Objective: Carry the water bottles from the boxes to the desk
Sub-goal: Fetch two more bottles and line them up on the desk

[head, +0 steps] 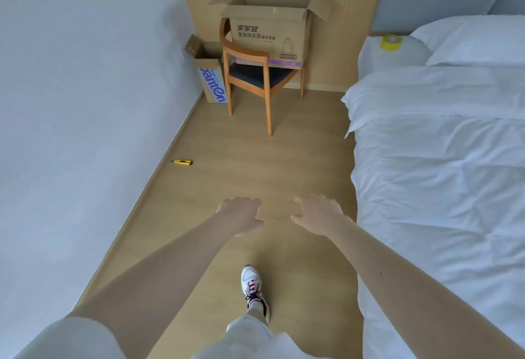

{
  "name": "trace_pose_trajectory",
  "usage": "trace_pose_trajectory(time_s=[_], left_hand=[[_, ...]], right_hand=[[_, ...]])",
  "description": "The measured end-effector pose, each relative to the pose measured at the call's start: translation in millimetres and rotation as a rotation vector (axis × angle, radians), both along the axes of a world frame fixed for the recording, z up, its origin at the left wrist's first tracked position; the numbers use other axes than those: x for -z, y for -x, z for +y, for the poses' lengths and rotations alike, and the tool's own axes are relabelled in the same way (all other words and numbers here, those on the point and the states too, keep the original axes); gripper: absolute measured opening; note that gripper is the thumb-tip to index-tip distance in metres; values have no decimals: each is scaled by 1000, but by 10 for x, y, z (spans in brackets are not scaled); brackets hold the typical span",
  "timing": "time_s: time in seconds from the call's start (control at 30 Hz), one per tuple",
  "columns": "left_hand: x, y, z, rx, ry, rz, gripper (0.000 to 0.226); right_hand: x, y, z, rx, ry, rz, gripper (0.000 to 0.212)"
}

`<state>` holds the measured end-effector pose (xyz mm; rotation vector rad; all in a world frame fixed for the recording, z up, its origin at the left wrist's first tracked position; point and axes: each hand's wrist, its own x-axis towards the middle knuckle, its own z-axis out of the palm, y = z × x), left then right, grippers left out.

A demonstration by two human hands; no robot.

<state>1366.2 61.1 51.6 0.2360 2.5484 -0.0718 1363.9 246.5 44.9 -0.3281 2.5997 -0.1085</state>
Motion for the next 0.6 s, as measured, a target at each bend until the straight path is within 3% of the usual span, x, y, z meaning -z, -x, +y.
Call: trace_pose_trajectory(time_s=[0.37,0.6], left_hand=[[-29,1997,-472,120,-64,36,50],[-20,2761,-727,95,-81,12,53]], right_hand=[[-150,1775,-470,91,-80,29,49],[-212,2556,-740,86,-93,18,48]])
